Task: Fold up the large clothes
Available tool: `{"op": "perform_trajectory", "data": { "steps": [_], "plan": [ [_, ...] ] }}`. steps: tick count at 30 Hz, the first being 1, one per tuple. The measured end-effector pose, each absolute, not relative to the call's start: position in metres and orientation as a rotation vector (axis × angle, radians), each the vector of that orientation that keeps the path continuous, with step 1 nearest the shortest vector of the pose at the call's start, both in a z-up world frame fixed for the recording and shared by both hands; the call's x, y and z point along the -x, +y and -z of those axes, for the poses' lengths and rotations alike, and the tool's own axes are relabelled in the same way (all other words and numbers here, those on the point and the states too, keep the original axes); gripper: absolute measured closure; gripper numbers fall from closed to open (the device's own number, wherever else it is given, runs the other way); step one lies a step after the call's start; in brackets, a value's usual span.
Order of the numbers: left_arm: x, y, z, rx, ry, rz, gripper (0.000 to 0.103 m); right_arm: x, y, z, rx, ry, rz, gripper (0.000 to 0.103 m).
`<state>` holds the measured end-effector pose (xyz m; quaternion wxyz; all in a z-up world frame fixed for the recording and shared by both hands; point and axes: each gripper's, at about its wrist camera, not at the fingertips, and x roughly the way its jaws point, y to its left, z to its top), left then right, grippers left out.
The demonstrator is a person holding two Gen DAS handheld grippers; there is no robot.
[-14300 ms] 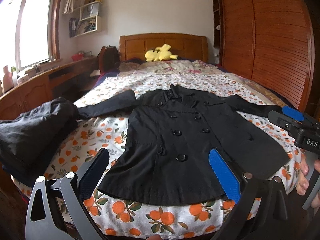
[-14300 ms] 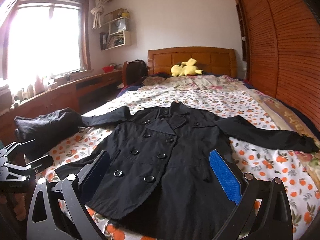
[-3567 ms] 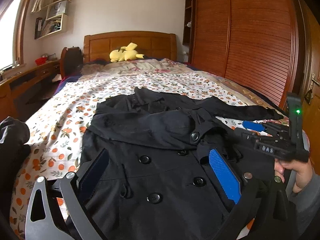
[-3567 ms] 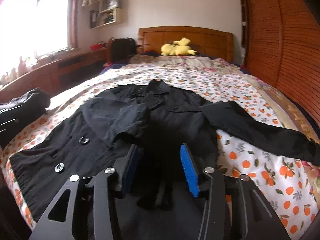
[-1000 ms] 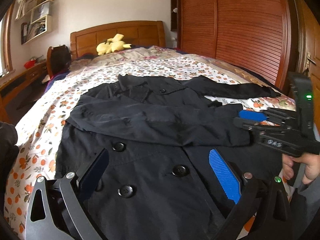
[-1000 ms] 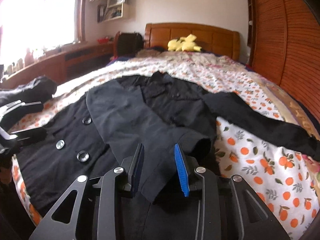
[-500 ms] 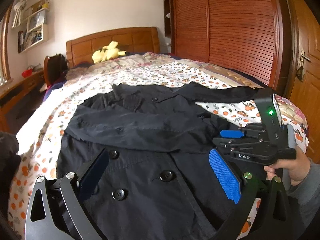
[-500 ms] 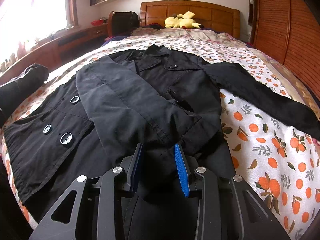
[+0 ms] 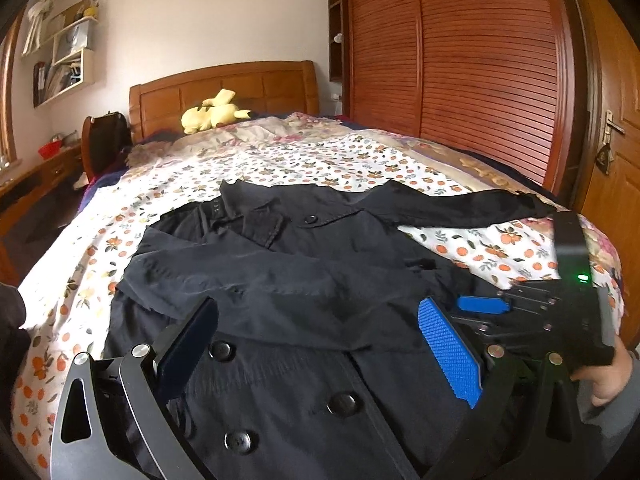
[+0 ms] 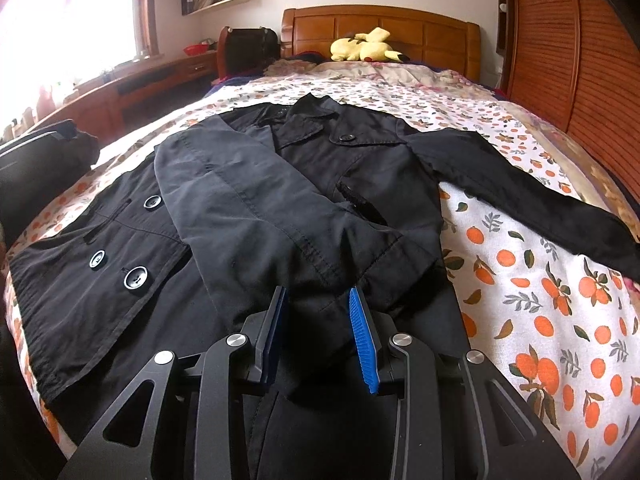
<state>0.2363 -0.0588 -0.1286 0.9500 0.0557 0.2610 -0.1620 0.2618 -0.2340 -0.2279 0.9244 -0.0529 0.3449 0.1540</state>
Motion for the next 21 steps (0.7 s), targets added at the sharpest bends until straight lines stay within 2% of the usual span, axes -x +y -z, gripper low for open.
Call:
{"op": "perform_trajectory", "data": {
  "steps": [12, 21],
  "plan": [
    [-0.270, -0.047, 0.171, -0.053, 0.563, 0.345, 0.002, -0.259, -0.234, 0.228, 0.122, 0.684, -0.294, 0.069],
    [-0.266, -0.030, 0.181, 0.032, 0.530, 0.350, 0.002, -0.257, -0.240, 0.222, 0.082, 0.669, -0.303, 0.066]
  ]
}}
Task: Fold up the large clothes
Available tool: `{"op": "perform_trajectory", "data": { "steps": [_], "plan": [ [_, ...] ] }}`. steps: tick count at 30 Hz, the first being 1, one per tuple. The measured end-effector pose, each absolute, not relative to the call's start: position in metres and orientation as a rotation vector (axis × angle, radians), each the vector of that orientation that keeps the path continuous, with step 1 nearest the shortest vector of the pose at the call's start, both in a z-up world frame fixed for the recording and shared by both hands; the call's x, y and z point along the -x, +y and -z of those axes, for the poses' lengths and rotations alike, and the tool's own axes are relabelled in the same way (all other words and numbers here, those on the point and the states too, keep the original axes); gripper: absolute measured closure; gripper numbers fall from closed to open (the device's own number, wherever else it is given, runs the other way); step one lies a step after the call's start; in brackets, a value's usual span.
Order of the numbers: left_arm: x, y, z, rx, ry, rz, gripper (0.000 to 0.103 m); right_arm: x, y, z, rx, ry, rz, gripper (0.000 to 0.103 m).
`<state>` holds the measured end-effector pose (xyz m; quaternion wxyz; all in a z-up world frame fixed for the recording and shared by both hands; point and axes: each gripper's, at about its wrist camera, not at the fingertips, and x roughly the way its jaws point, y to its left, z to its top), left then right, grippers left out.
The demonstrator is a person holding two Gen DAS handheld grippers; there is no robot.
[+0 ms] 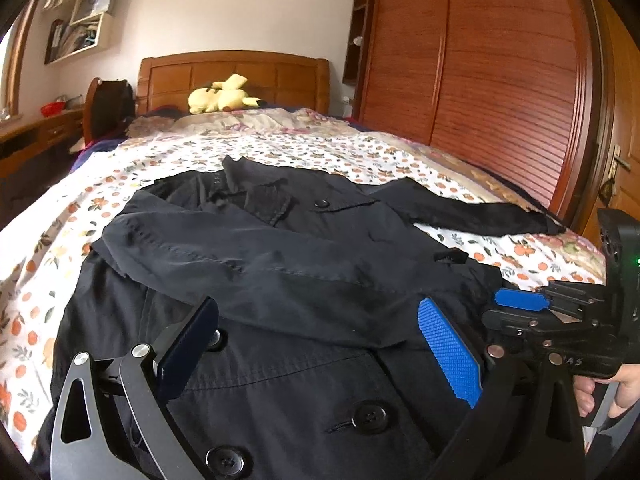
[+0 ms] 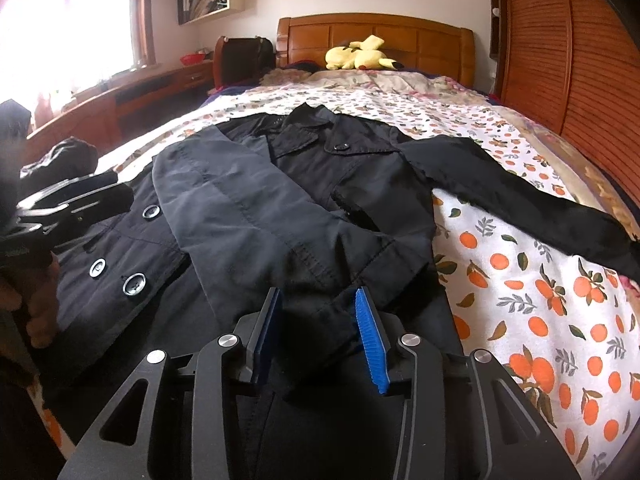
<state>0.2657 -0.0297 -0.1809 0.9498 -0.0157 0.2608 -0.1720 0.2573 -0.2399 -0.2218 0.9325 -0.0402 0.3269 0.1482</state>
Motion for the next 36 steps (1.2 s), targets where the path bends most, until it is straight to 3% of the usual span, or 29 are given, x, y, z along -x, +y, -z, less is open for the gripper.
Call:
{"op": "perform_trajectory", "data": {
  "steps": [4, 10, 27, 33, 36],
  "plan": [
    [-0.262, -0.025, 0.178, 0.051, 0.510, 0.372, 0.002, -0.248, -0.250, 0.205, 0.029, 0.631, -0.299, 0.060],
    [-0.257, -0.029, 0.175, 0.020, 0.496, 0.380, 0.002, -0.243, -0.277, 0.185, 0.043, 0.598, -0.227, 0.060],
    [-0.246, -0.015, 0.154, -0.018, 0.499, 0.433, 0.002, -0.335, -0.403, 0.199, 0.005, 0.779, 0.093, 0.060],
    [-0.247, -0.005, 0.153, -0.027, 0.507, 0.430, 0.002, -0.368, -0.414, 0.206, 0.093, 0.832, 0.170, 0.048],
    [-0.249, 0.003, 0.153, -0.007, 0.510, 0.417, 0.002, -0.385, -0.419, 0.209, 0.096, 0.860, 0.188, 0.035]
  ]
}}
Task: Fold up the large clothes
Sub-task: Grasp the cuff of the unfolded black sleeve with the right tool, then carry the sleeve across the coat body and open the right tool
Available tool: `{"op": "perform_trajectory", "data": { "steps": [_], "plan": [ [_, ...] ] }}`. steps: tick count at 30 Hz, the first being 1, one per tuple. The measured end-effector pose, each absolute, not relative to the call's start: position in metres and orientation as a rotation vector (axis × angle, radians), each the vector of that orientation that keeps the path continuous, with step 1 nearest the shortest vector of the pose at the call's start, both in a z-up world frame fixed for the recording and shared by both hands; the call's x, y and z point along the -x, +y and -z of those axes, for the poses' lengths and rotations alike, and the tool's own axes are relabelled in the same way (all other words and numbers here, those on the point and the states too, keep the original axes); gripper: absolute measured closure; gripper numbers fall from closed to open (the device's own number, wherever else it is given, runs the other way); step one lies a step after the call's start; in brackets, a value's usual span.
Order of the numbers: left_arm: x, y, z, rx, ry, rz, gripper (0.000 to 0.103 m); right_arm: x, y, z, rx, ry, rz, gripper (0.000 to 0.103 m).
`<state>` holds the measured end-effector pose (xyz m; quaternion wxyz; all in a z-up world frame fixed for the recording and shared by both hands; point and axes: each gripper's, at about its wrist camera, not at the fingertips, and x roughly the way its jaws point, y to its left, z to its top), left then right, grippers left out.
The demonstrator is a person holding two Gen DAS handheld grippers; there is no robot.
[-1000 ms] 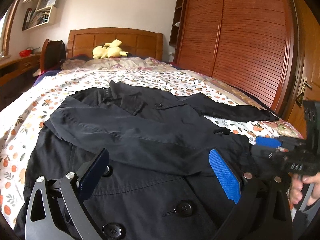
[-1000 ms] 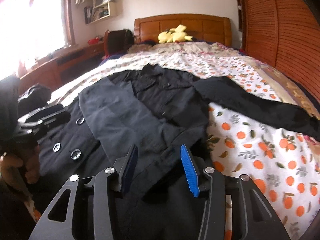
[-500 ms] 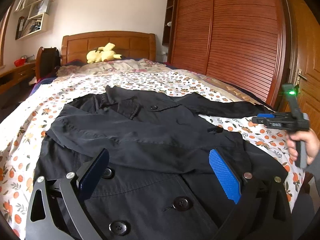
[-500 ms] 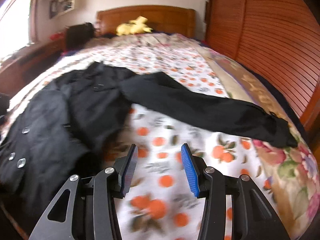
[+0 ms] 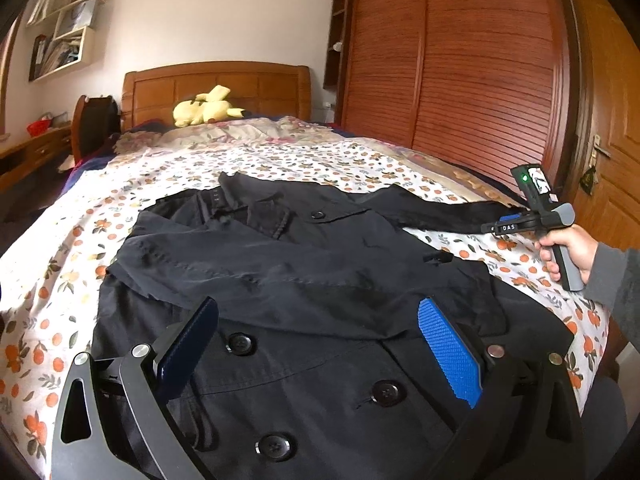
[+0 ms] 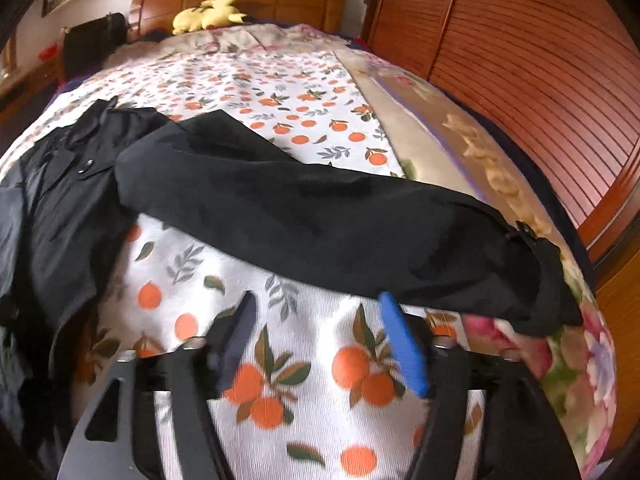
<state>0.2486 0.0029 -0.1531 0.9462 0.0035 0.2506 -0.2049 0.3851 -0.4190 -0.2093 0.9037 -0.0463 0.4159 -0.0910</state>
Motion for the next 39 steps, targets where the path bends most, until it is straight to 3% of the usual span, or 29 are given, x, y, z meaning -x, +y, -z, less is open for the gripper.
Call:
{"op": "perform_trajectory", "data": {
  "steps": [10, 12, 14, 19, 28, 39],
  "plan": [
    [-0.255, 0.018, 0.151, 0.019, 0.523, 0.398, 0.002, -0.421, -0.426, 0.228, 0.223, 0.979, 0.303, 0.035],
    [-0.256, 0.021, 0.151, 0.022, 0.524, 0.394, 0.002, -0.421, -0.435, 0.231, 0.223, 0.991, 0.324, 0.041],
    [-0.258, 0.024, 0.151, 0.023, 0.527, 0.386, 0.002, -0.420, -0.442, 0.231, 0.224, 0.991, 0.346, 0.065],
    [-0.260, 0.031, 0.152, 0.029, 0.539, 0.370, 0.002, -0.423, -0.450, 0.224, 0.204, 0.971, 0.387, 0.096],
    [-0.259, 0.032, 0.152, 0.024, 0.539, 0.371, 0.002, -0.417, -0.411, 0.160, 0.222, 0.785, 0.341, 0.100],
    [-0.252, 0.037, 0.145, 0.031, 0.527, 0.384, 0.002, -0.400, -0.275, 0.094, 0.249, 0.564, 0.009, 0.099]
  ]
}}
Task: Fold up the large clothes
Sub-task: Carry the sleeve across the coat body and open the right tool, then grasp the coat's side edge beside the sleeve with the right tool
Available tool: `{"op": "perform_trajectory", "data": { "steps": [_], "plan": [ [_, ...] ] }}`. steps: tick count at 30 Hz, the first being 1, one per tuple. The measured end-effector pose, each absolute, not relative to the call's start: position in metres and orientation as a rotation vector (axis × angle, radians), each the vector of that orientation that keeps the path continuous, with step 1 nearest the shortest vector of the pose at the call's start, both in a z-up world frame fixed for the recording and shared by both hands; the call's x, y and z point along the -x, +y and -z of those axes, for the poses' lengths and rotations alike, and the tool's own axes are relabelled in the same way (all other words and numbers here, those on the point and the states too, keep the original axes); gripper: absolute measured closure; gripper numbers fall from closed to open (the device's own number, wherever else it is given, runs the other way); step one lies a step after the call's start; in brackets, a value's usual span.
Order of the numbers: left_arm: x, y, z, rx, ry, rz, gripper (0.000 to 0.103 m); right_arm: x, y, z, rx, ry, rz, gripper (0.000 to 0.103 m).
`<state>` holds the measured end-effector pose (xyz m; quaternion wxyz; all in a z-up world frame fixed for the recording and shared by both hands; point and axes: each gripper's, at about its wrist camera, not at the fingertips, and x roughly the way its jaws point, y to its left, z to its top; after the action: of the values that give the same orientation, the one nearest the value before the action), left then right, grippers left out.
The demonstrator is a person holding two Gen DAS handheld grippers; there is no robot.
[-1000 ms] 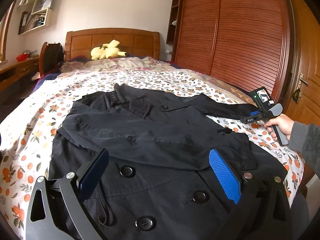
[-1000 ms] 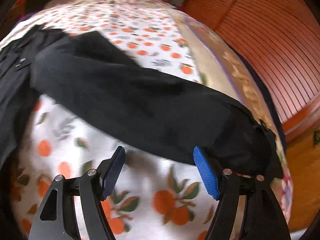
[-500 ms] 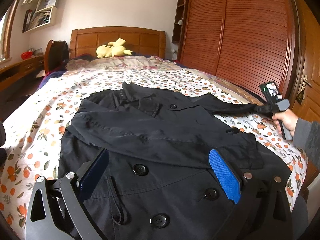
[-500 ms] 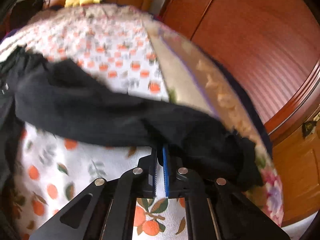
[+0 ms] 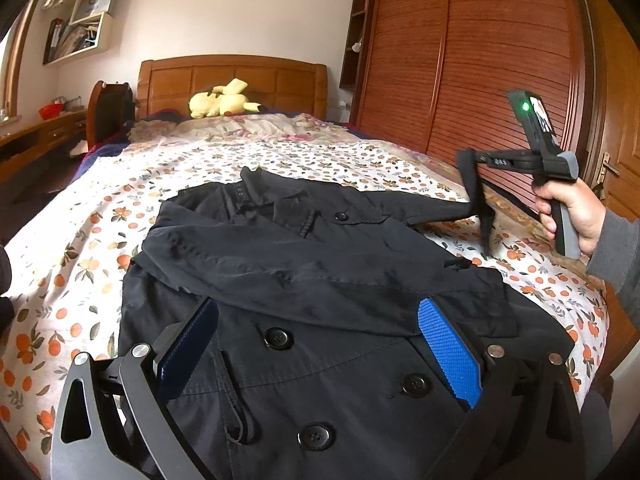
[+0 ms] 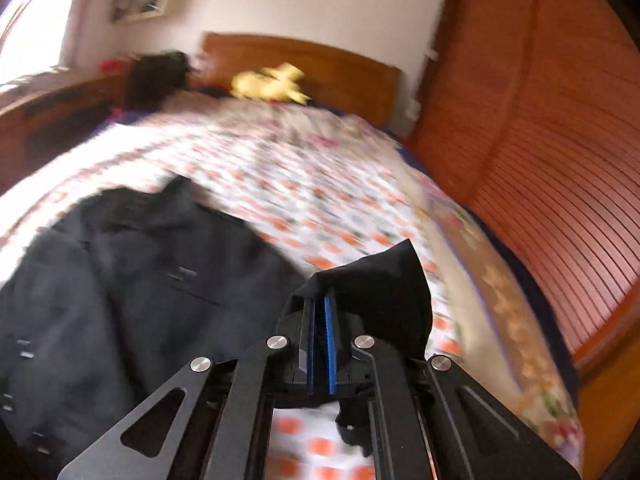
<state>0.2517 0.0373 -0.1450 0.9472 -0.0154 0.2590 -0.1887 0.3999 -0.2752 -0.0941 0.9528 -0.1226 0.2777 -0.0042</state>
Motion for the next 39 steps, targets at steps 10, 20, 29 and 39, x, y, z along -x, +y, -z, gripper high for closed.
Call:
{"op": "perform_trajectory", "data": {
  "steps": [10, 20, 29, 39],
  "plan": [
    [-0.248, 0.056, 0.139, 0.052, 0.513, 0.361, 0.002, -0.394, -0.158, 0.133, 0.251, 0.705, -0.323, 0.099],
    [-0.243, 0.071, 0.137, 0.059, 0.513, 0.342, 0.002, -0.385, -0.144, 0.188, 0.256, 0.874, -0.350, 0.091],
    [-0.241, 0.072, 0.138, 0.056, 0.514, 0.337, 0.002, -0.359, -0.151, 0.184, 0.278, 0.862, -0.327, 0.061],
    [-0.241, 0.071, 0.139, 0.052, 0.518, 0.340, 0.002, -0.352, -0.186, 0.157, 0.246, 0.793, -0.275, 0.052]
  ]
}}
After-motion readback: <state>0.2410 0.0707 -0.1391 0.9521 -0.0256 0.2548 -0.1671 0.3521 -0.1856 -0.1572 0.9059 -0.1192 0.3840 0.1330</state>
